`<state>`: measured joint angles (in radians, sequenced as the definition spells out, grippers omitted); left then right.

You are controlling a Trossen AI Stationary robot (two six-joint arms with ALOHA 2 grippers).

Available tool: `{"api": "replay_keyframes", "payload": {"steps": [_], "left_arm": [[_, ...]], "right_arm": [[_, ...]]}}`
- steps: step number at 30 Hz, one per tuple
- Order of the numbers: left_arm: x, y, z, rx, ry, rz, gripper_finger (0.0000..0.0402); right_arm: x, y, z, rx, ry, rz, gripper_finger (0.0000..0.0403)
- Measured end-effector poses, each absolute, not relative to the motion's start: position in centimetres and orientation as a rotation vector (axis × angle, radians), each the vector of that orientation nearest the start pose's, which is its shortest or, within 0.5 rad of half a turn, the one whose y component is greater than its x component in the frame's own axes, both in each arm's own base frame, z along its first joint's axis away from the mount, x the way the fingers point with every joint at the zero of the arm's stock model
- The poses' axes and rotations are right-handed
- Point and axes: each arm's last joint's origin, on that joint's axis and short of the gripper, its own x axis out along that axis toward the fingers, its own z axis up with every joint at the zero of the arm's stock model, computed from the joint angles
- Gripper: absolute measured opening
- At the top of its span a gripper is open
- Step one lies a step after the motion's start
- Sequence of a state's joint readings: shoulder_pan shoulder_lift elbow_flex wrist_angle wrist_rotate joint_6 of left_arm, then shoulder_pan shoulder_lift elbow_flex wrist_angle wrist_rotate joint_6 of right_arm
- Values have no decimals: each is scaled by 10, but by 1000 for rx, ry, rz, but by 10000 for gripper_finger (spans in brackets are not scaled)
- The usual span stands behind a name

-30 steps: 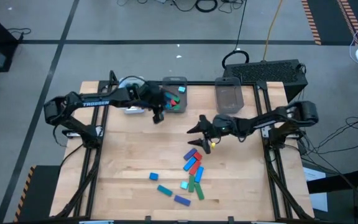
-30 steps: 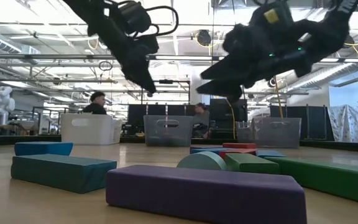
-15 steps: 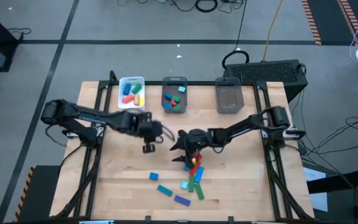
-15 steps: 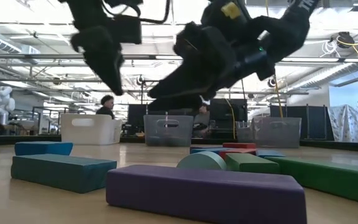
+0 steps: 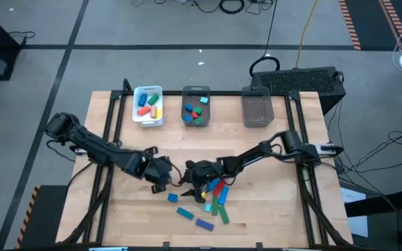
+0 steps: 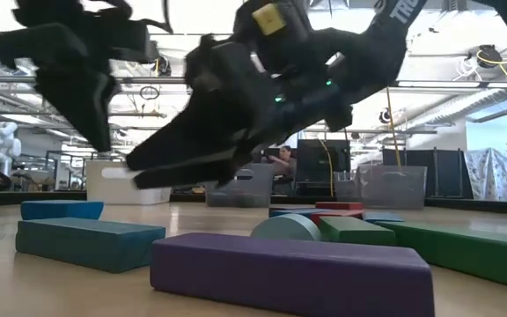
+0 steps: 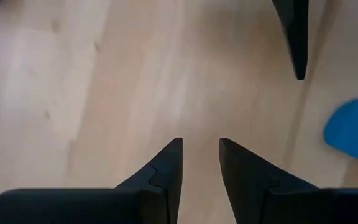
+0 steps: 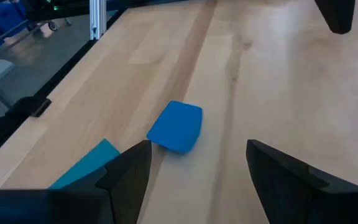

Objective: Sort blocks by size
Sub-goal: Put the blue half circle block into the left black bin

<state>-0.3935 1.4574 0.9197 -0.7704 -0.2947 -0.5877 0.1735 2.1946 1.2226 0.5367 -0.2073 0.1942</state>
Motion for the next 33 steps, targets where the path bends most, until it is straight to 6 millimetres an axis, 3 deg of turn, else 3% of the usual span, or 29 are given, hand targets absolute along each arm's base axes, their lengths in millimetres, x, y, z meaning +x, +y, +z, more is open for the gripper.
{"api": "replay_keyframes", "payload": {"steps": [7, 15, 33], "left_arm": [[223, -113, 189, -132, 1197, 294, 107], [218, -128, 184, -161, 1163, 254, 107], [222, -132, 186, -197, 1116, 224, 107]], "right_arm": [[465, 97, 103, 189, 496, 346, 251], [475, 109, 100, 117, 495, 330, 251], [478, 120, 90, 35, 544, 259, 250]]}}
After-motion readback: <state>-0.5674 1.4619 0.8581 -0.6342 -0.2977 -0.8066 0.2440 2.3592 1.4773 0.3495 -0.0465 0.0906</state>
